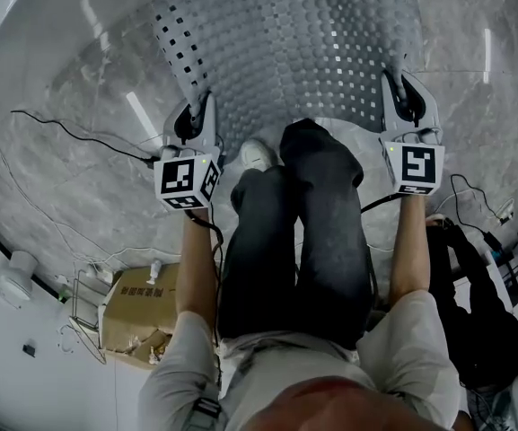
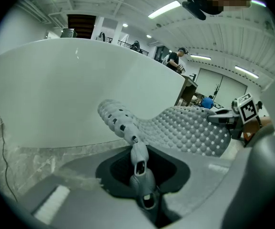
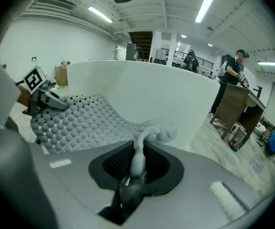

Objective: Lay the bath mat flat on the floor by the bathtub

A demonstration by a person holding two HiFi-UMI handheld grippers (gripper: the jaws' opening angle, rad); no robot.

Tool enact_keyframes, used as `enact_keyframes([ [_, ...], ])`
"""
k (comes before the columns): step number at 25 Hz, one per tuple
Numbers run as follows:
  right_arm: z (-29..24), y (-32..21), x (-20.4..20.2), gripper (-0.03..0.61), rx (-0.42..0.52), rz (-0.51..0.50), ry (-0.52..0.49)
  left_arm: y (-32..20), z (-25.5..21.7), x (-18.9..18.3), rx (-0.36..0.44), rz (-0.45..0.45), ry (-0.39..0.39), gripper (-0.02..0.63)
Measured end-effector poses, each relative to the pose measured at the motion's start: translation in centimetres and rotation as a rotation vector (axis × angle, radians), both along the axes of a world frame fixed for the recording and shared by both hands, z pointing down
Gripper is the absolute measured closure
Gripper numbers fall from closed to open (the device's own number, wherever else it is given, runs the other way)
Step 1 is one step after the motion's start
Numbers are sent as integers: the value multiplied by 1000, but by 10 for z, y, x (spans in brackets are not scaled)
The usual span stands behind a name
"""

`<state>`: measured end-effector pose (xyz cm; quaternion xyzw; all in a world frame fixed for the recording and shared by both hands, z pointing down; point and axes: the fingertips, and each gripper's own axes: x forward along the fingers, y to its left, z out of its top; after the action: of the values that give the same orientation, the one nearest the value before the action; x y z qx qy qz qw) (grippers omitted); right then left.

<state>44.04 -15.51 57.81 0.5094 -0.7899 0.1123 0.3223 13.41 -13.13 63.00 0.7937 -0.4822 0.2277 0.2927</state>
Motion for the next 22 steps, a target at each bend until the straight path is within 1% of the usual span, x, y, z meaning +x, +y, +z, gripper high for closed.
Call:
enact_keyframes([
  [7,65,-7,-1,518,16,-8,7,-6,66,-11,9,-14,5,552],
  [14,113,-16,-2,517,39,-10,16,-13,113,-12,26,-11,16,552],
  [22,163,-20,-4,517,62,-16,29,-17,162,-21,52,4,4,552],
])
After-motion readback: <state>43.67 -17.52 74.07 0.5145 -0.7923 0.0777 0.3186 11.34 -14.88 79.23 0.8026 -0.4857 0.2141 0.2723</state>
